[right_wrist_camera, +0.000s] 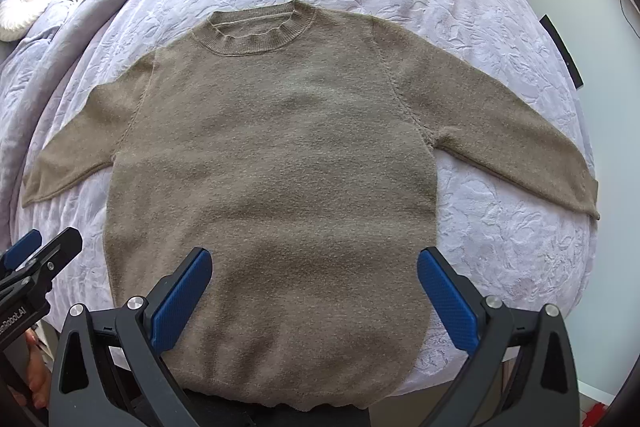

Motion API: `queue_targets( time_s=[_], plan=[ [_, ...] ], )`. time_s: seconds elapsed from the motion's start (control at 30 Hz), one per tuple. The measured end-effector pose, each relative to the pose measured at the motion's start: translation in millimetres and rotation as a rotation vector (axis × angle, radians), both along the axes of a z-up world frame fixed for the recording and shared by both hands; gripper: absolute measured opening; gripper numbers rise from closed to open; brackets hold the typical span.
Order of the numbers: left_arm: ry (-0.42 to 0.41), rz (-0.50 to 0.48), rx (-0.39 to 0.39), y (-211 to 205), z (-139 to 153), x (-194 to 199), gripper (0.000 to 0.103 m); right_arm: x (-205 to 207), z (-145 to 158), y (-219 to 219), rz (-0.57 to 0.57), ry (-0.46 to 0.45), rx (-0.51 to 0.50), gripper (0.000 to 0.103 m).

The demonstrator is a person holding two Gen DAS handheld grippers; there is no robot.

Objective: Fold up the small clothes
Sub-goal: 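Move both grippers over the flat taupe sweater toward its sleeves, then grasp the sleeve cuff with the left gripper and fold it across the body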

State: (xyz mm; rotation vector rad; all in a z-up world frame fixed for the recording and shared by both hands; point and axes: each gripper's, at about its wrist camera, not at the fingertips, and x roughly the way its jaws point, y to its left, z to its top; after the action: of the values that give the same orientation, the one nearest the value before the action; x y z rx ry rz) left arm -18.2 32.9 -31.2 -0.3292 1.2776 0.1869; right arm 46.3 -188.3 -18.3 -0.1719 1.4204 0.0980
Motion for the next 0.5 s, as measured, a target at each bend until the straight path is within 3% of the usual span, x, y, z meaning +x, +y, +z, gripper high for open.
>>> queue_targets(
  time_s=[0.5],
  plan=[
    [0.022, 0.069, -0.045, 50.0, -31.0, -20.3, 0.103, -16.9, -14.7, 49.9, 0.090, 0.041, 0.002, 0.102]
  ],
)
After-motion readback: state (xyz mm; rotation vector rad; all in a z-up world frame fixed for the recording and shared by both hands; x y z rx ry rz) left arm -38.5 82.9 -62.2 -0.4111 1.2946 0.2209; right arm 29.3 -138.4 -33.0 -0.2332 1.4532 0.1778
